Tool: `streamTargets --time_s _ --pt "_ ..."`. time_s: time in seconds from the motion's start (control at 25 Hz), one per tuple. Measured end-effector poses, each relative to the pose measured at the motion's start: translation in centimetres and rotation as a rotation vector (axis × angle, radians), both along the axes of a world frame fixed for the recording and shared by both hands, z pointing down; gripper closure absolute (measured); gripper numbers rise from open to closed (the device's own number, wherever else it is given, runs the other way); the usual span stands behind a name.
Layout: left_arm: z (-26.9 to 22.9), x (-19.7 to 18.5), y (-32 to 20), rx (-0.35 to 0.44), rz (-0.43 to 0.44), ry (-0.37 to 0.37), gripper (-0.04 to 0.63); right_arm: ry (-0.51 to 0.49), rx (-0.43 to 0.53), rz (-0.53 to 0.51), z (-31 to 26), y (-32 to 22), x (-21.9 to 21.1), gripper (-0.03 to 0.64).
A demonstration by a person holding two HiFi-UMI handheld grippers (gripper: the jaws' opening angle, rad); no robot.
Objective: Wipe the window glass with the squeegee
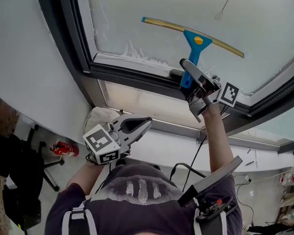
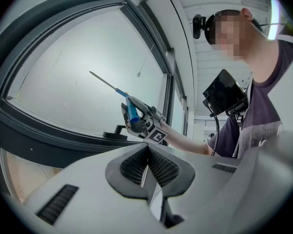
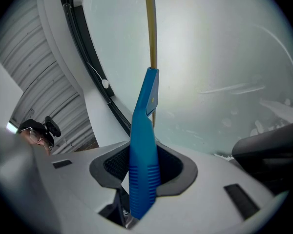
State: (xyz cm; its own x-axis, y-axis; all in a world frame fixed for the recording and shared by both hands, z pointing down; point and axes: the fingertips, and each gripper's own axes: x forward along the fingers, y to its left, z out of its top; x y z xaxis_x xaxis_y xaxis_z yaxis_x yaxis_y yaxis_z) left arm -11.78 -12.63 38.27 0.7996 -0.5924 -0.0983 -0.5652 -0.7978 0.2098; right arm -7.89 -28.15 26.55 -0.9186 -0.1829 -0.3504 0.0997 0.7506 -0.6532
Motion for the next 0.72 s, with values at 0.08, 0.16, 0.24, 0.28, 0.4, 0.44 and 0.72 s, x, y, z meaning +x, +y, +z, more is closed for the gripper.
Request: streamTargets --time_s 0.08,0.16,0.24,0.28,0.4,0.44,0.72 --pt "-0.1 0.2 -0.5 -0.001 0.0 0.002 0.588 0.0 -0.007 -0.004 0.2 -0.5 0.2 0.485" --pt "-0.2 0.3 -0.6 -0.003 -0.002 0.002 0.588 -0.002 -0.015 -0.008 0.4 -0.6 0.2 0.485" --pt "-0.2 0.3 -0.7 -0.004 -0.004 0.001 0.588 -0.001 -0.025 -0.012 0.6 -0.6 0.2 0.485" --pt "-0.2 0.2 -0.7 -0.004 -0.003 0.001 0.588 0.0 -0.032 -0.014 0.7 -0.5 0.2 0.485" --pt "-0.2 0.2 -0.7 -0.003 0.001 0.001 0.588 0.006 -0.05 -0.022 1.3 -0.3 0.3 0.485" --pt "-0.2 0.2 -0.8 -0.003 0.001 0.001 0.588 0.007 -0.054 -0.023 1.5 -0.3 0.3 0.485" --pt "-0.4 0.1 -1.2 -0.003 0.001 0.0 0.588 0.014 -0.056 -0.041 1.1 1.2 -0.6 0.486"
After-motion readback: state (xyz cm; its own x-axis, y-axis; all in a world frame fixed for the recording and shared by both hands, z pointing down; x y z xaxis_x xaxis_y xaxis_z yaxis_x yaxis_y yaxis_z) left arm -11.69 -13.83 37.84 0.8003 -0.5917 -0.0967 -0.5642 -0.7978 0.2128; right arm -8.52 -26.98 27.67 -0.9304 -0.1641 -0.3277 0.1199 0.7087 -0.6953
